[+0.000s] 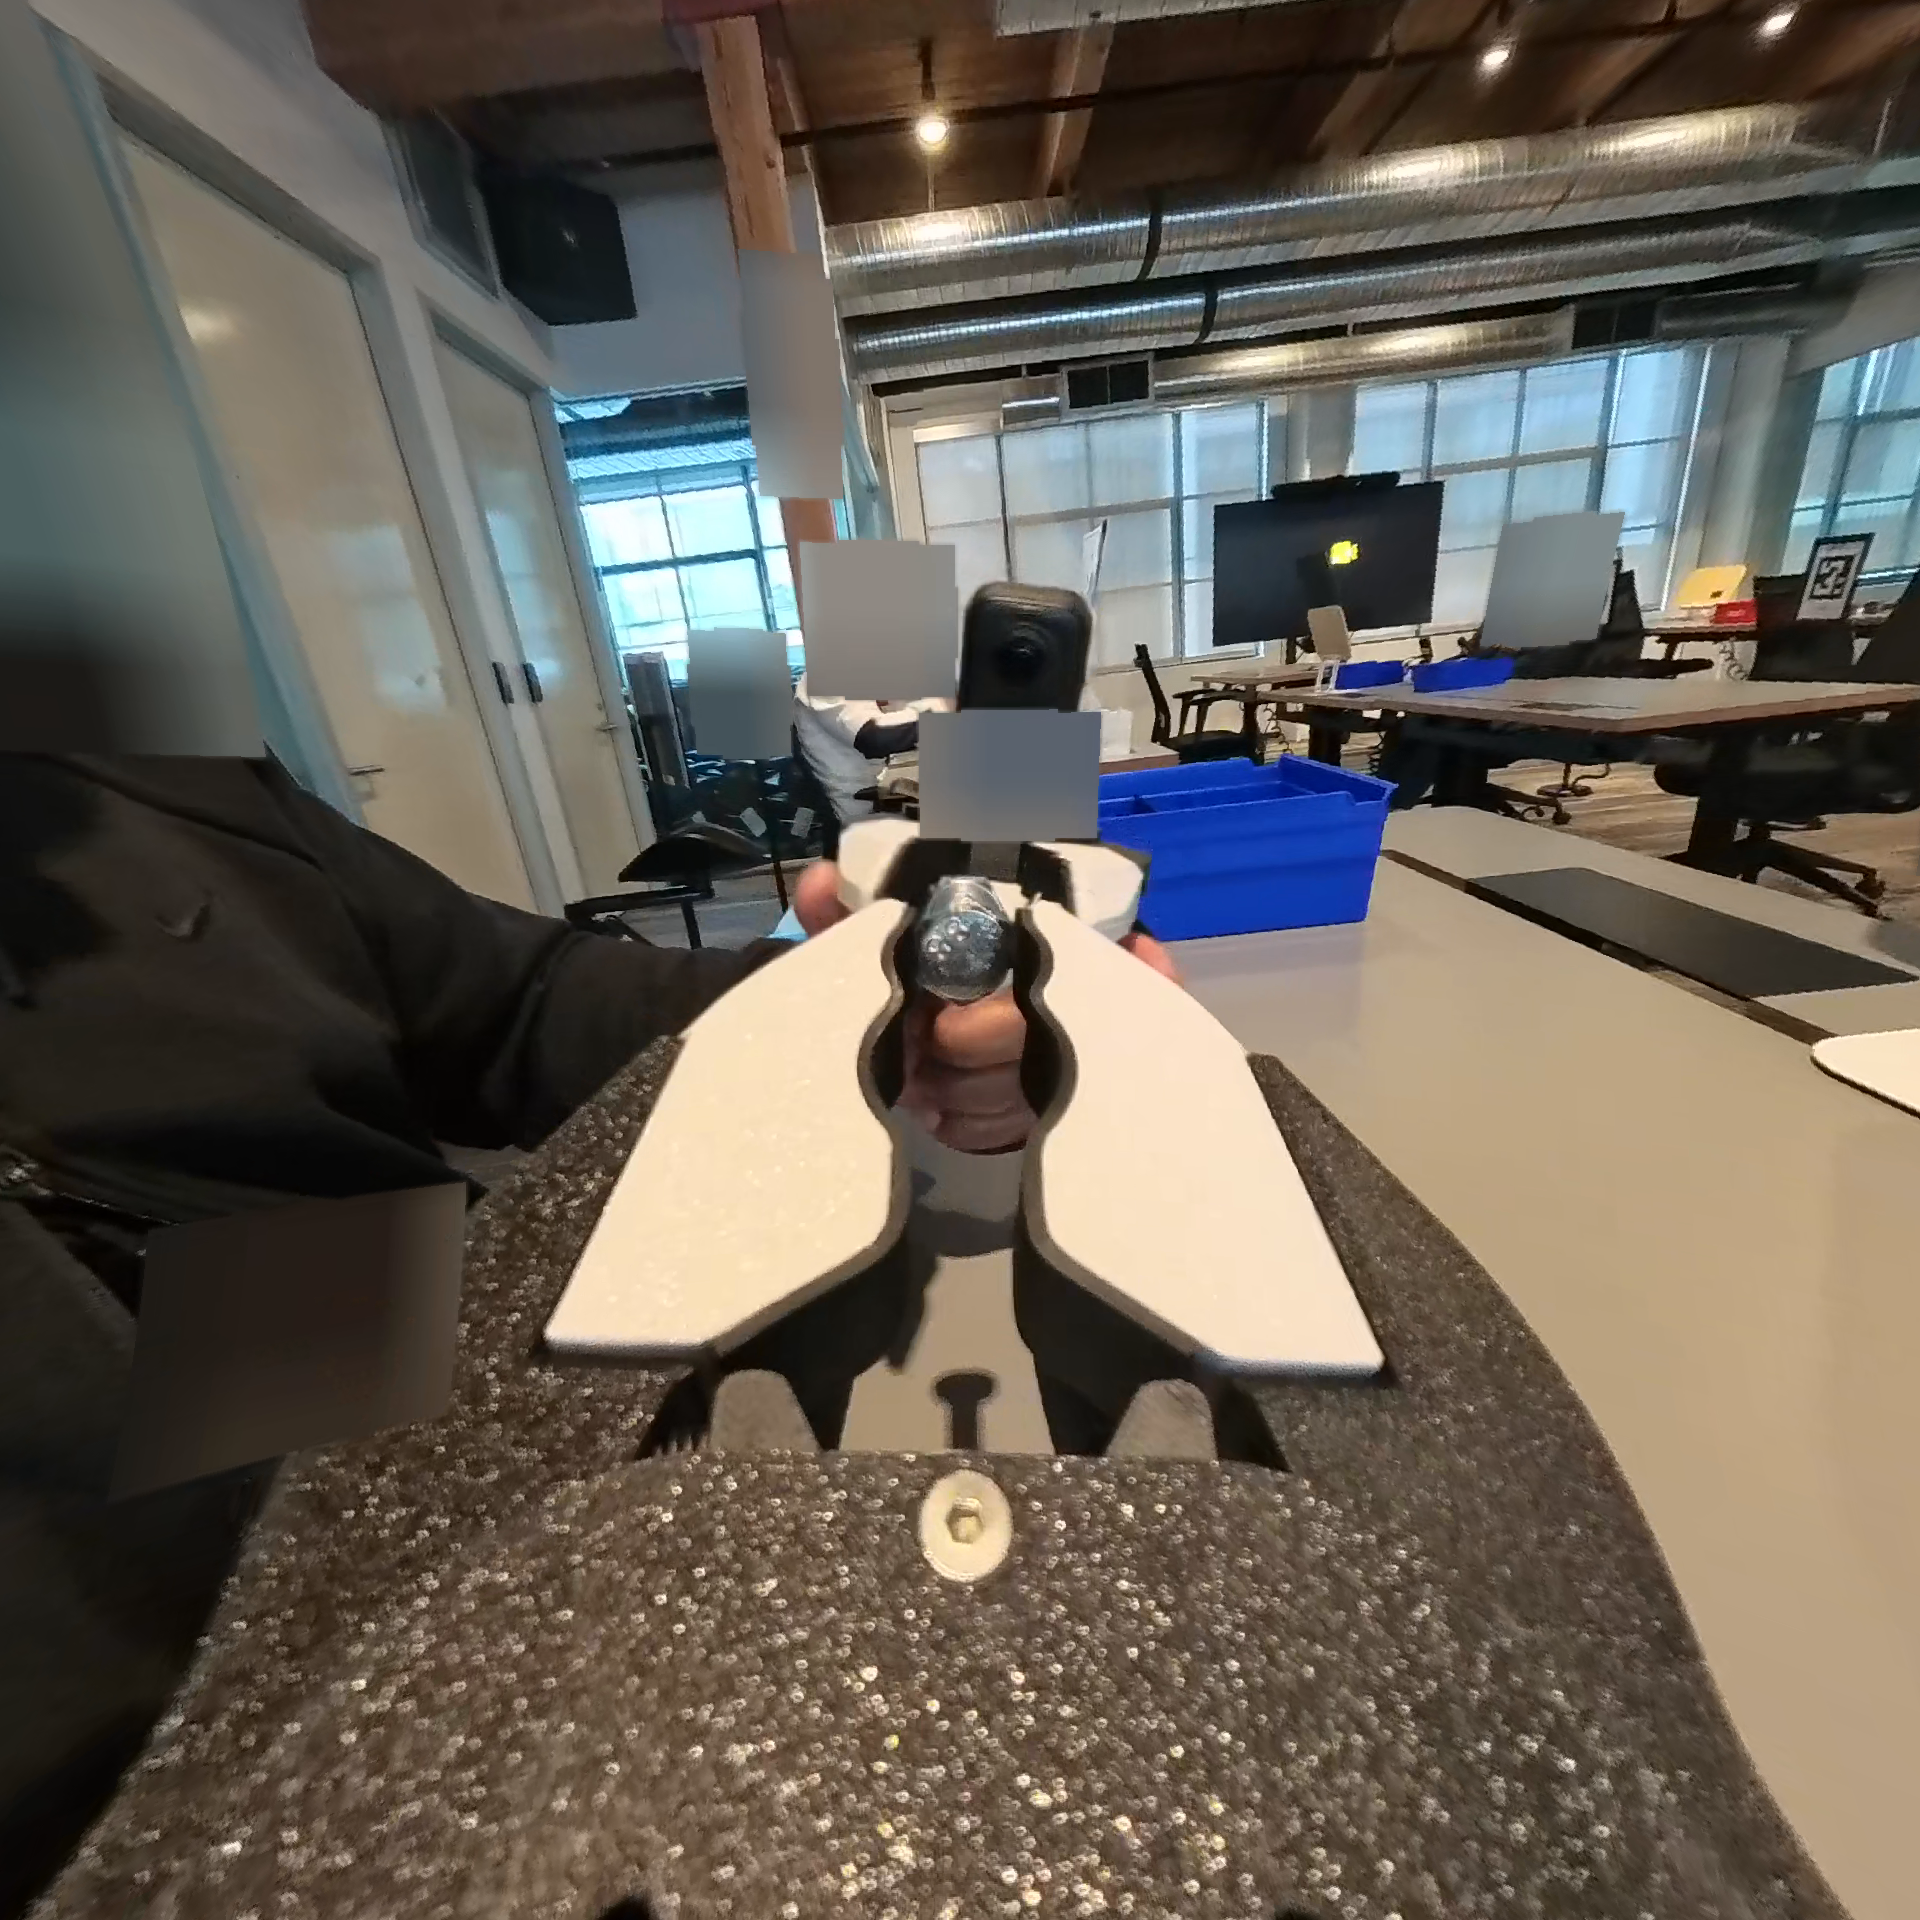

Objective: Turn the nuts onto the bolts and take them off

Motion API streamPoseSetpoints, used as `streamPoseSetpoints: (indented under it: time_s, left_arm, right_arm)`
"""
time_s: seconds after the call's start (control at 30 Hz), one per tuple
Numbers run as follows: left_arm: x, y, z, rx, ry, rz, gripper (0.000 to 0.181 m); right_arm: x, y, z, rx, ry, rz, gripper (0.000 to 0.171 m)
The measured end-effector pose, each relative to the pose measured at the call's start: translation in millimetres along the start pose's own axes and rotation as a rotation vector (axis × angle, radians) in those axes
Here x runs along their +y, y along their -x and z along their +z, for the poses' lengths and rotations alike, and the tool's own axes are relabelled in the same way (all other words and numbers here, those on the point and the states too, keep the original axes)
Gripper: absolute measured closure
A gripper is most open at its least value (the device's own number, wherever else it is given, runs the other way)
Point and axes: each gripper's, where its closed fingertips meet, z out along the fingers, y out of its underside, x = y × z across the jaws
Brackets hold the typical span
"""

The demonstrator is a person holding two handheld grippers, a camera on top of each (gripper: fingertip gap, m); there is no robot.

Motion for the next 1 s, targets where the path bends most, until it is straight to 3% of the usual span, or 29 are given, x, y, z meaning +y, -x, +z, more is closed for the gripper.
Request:
streamPoseSetpoints:
  time_s: [0.33,0.5,0.6,0.77,0.93,1.0]
  left_arm:
    - [7.0,-4.2,9.5,0.182,-0.053,-0.395,0.14]
    - [6.8,-5.0,9.2,0.188,-0.061,-0.385,0.162]
    - [8.0,-4.4,8.6,0.158,-0.043,-0.319,0.163]
    - [7.9,-1.9,7.2,0.019,0.021,-0.002,0.164]
    - [8.1,0.0,3.8,-0.258,0.178,0.737,0.164]
    - [7.6,2.5,2.6,-0.35,0.219,0.941,0.163]
  right_arm:
    - [3.7,3.2,1.1,0.076,0.088,-0.24,0.154]
    - [6.1,4.8,2.6,0.085,0.114,-0.285,0.154]
    - [7.2,4.8,3.7,0.086,0.115,-0.272,0.154]
    - [7.3,3.5,4.8,0.062,0.081,-0.15,0.154]
    - [4.9,5.0,7.1,-0.022,-0.022,0.09,0.154]
    - [5.2,3.5,7.3,-0.037,-0.048,0.151,0.154]
